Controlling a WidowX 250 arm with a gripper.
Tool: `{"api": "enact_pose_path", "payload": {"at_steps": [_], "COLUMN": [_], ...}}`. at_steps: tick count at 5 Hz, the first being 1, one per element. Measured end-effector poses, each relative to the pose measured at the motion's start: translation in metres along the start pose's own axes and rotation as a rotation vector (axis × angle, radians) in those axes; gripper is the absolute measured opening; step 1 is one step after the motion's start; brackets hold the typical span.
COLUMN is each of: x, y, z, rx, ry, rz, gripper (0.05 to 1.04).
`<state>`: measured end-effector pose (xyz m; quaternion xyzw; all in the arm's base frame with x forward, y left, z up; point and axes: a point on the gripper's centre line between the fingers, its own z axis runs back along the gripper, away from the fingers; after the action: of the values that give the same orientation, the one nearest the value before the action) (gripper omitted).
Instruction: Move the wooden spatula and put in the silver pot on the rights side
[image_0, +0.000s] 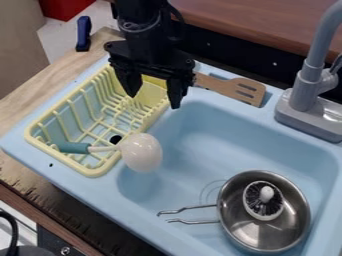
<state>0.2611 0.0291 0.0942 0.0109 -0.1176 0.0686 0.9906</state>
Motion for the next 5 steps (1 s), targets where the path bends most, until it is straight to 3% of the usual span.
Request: {"api": "enact_pose_path", "payload": {"at_steps": [1,2,3,4,5], "x": [-0.005,0.007,0.014,0.026,0.039], "y": [0.000,0.000,-0.005,-0.011,-0.015], "z": [-0.006,-0.011,-0.011,-0.016,-0.016], "rx": [-0.001,-0.011,-0.038,-0.095,-0.196], "ry": [0.029,0.052,0.018,0.004,0.046], "rz": [-0.015,-0.217,-0.427,-0.671,-0.841], "gripper": [0.997,0.997,0.997,0.997,0.997]}}
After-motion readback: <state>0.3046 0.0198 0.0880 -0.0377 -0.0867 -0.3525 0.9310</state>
